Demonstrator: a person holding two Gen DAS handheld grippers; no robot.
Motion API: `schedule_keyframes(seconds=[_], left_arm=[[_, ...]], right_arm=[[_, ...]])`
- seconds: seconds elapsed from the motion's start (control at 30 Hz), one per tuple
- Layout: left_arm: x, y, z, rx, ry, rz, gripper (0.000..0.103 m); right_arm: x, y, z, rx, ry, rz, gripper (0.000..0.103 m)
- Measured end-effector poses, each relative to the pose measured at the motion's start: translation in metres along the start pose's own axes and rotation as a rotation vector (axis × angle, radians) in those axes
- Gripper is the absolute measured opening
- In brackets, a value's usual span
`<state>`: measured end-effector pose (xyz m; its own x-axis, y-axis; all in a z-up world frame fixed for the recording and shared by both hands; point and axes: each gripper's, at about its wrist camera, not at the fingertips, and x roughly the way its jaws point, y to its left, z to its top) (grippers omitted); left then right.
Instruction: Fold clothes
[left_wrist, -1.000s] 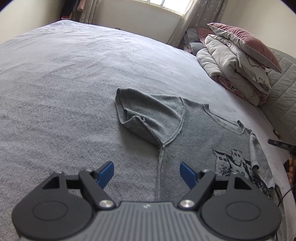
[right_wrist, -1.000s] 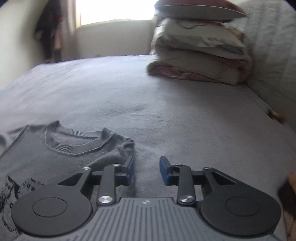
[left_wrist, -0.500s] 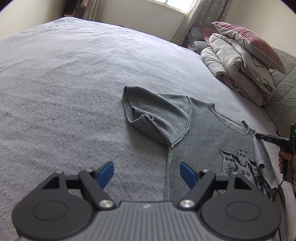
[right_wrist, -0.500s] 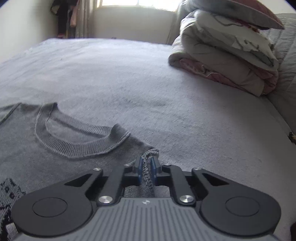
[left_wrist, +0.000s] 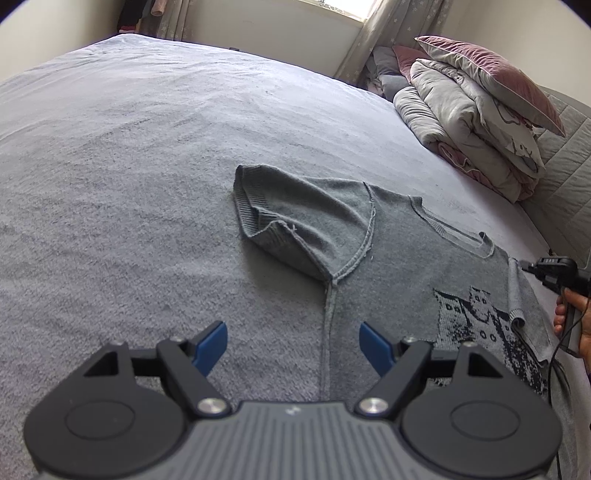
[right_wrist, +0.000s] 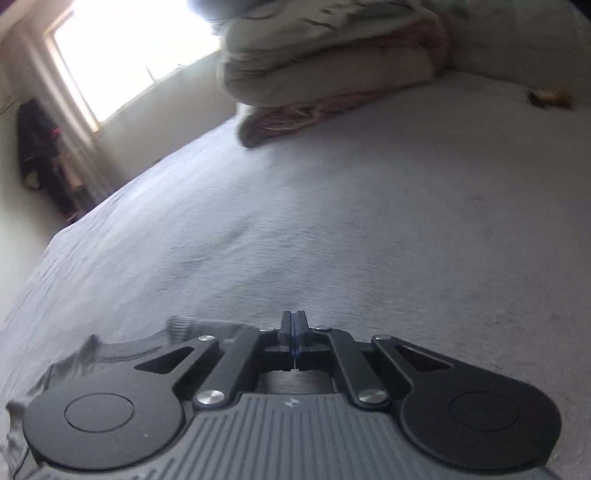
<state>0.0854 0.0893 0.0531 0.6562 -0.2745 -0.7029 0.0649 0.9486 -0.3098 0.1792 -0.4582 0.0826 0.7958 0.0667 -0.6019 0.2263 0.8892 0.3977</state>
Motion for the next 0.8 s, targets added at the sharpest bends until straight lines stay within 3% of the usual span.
schedule_keyframes(seconds=[0.13,0.27,0.4,0.43,0.47,0.63,0.8], left_arm=[[-0.001,0.000,0.000,0.000,-0.001,-0.002,0.080],[-0.001,-0.001,0.000,0.003,-0.005,-0.005,0.080],[-0.001,-0.001,0.000,0.003,-0.002,-0.005,0.080],[-0.002,-0.001,0.000,0.003,-0.001,-0.006,0.080],[-0.002,-0.001,0.000,0.003,-0.001,-0.007,0.080],[-0.002,-0.002,0.001,0.007,-0.001,-0.009,0.080],[-0.001,-0.005,0.000,0.018,0.002,-0.009,0.080]], right_arm=[[-0.007,0.013,-0.001,-0.067,-0.015,0.083,0.006],[-0.003,0.029,0.000,-0.143,0.025,0.095,0.025],[0.010,0.048,-0.005,-0.272,0.101,0.051,0.025],[0.011,0.052,-0.008,-0.319,0.095,0.027,0.018],[0.010,0.049,-0.006,-0.305,0.077,0.030,0.010],[0.009,0.019,0.006,-0.110,0.041,0.061,0.009],[0.008,0.020,0.001,-0.110,0.028,0.024,0.013]])
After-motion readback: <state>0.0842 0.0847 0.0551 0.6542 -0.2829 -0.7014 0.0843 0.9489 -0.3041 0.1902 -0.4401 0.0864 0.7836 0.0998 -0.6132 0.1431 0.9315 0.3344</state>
